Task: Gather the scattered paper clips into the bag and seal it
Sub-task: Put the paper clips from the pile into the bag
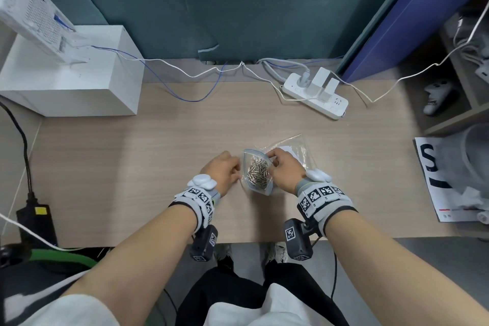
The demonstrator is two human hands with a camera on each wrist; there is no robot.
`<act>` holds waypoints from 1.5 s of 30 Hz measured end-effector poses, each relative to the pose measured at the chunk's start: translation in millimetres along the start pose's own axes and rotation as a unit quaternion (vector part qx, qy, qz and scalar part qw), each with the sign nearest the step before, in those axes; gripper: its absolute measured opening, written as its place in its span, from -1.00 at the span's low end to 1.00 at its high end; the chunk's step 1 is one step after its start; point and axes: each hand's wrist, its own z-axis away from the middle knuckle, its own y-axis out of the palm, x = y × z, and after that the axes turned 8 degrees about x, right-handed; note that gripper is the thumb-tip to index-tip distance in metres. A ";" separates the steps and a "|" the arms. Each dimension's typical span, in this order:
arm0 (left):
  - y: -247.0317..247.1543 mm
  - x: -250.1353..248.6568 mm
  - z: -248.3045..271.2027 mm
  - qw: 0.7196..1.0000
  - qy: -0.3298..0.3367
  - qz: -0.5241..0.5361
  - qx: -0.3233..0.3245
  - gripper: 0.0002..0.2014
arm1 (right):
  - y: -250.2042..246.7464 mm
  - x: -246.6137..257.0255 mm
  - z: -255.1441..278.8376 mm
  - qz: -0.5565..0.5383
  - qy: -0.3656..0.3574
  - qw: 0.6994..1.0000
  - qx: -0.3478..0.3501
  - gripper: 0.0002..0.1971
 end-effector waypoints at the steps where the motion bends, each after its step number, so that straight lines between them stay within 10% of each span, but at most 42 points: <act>1: 0.0 9.4 2.9 0.999 -0.023 -0.022 0.004 -0.85 | -0.5 -0.6 0.5 -0.004 -0.001 1.000 0.001 -0.78; 22: 13.8 21.1 13.7 0.965 0.018 -0.237 0.111 -0.80 | 2.5 1.9 5.3 0.020 0.011 1.000 0.007 -0.69; 31: -2.0 -35.0 -11.2 0.997 0.041 0.058 0.007 -0.86 | -0.3 6.6 13.8 -0.009 0.013 1.000 -0.002 -0.63; 39: -25.1 -26.7 -10.5 0.973 0.062 -0.221 0.018 -0.54 | -24.8 23.0 32.0 0.063 -0.037 0.997 0.033 -0.52; 45: -69.8 -41.7 -23.5 0.940 0.136 -0.310 0.036 -0.72 | -61.4 48.2 37.6 0.269 -0.051 0.959 0.077 -0.77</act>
